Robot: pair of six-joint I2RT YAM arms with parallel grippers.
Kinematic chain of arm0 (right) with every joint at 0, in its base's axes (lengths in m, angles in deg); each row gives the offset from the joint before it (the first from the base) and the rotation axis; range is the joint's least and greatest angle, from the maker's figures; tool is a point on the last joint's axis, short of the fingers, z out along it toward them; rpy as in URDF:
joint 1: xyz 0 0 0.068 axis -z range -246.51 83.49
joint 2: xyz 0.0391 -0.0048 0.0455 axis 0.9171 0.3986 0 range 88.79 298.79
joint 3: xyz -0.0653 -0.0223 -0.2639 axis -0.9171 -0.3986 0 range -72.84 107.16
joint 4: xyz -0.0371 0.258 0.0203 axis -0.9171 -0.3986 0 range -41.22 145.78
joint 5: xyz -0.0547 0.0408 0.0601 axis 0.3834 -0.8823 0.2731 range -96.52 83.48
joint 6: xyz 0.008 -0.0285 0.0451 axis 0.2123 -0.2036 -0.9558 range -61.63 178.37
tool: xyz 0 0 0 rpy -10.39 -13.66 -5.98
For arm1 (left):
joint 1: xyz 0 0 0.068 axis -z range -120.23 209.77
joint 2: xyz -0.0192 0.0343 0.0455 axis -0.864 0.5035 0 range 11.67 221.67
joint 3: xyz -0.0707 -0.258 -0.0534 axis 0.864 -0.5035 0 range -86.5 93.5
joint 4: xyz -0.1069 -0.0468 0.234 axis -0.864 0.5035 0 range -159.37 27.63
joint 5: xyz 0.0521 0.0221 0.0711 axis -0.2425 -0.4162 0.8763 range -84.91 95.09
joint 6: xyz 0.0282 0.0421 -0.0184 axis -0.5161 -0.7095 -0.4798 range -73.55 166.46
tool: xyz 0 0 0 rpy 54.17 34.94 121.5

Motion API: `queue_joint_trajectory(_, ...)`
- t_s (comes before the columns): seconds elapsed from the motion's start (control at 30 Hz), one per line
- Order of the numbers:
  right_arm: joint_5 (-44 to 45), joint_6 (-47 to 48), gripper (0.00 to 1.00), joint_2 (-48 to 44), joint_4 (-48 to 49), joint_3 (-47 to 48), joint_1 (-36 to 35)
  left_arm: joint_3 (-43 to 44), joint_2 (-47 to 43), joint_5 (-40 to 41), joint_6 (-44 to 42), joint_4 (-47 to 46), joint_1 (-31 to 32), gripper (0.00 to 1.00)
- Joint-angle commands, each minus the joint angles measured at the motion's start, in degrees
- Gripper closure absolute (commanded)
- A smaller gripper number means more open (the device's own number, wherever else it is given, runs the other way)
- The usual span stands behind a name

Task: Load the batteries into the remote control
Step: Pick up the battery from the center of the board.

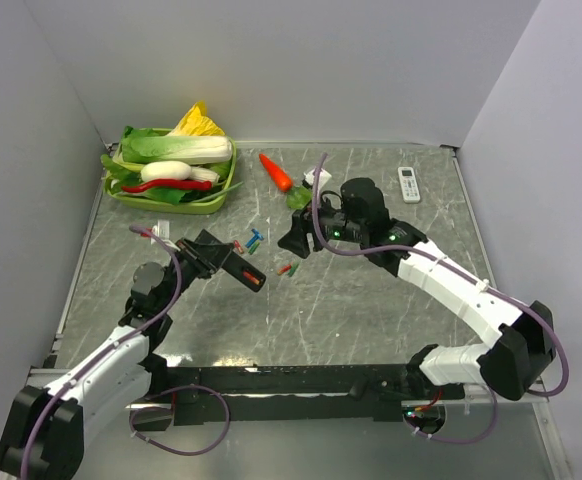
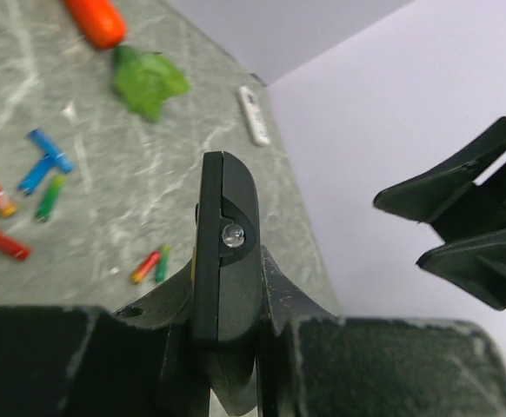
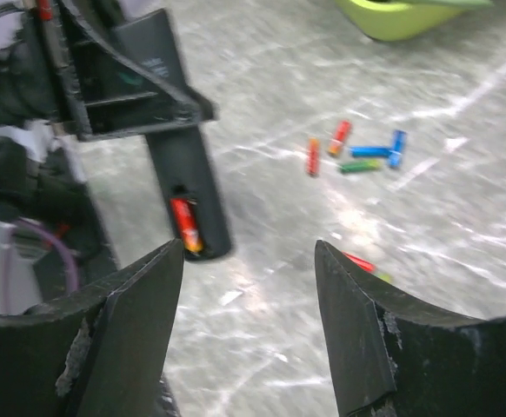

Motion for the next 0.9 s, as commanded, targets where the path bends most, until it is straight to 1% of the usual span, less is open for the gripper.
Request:
queue_joint_trajectory(0.0,1.2,11.0,0.33,3.9,-7.1,4.6,1.5,-2.2,-3.1,2.5,-1.8,2.4,-1.4,0.98)
queue_joint_trajectory(0.1,3.1,15.4,0.38,9.4,-13.5,8.9,1.5,-3.5,-5.2,3.0,-1.8,5.3,-1.7,0.98)
queue_joint_trajectory(0.13,2.9,17.2,0.41,12.1,-16.3,10.2,1.5,-3.6,-6.4,3.0,-1.8,6.8,-1.8,0.98)
queue_joint_trajectory(0.23,3.5,19.0,0.45,16.3,-18.1,12.2,1.5,-3.3,-8.3,3.2,-2.6,9.8,-2.0,0.98)
queue_joint_trajectory(0.4,5.0,19.0,0.45,21.7,-19.1,14.1,1.0,-2.9,-10.1,3.1,-3.4,13.6,-2.1,0.98)
queue_joint_trajectory(0.5,5.8,21.8,0.45,24.4,-19.1,14.1,0.5,-2.3,-10.5,3.0,-4.3,15.3,-2.1,0.98)
queue_joint_trajectory(0.67,6.7,31.0,0.45,29.4,-21.6,16.1,-0.5,-0.7,-10.8,3.7,-4.7,17.8,-2.1,0.98)
queue_joint_trajectory(0.73,6.7,34.6,0.46,31.8,-22.5,17.2,-0.9,0.1,-10.9,5.0,-4.6,20.6,-2.1,0.98)
queue_joint_trajectory(0.8,7.1,37.5,0.50,33.9,-23.2,17.8,-1.7,1.2,-11.1,7.2,-4.7,24.2,-2.1,0.98)
queue_joint_trajectory(0.87,7.2,39.2,0.52,35.3,-23.8,18.7,-2.1,1.5,-11.4,8.2,-4.8,25.9,-2.1,0.98)
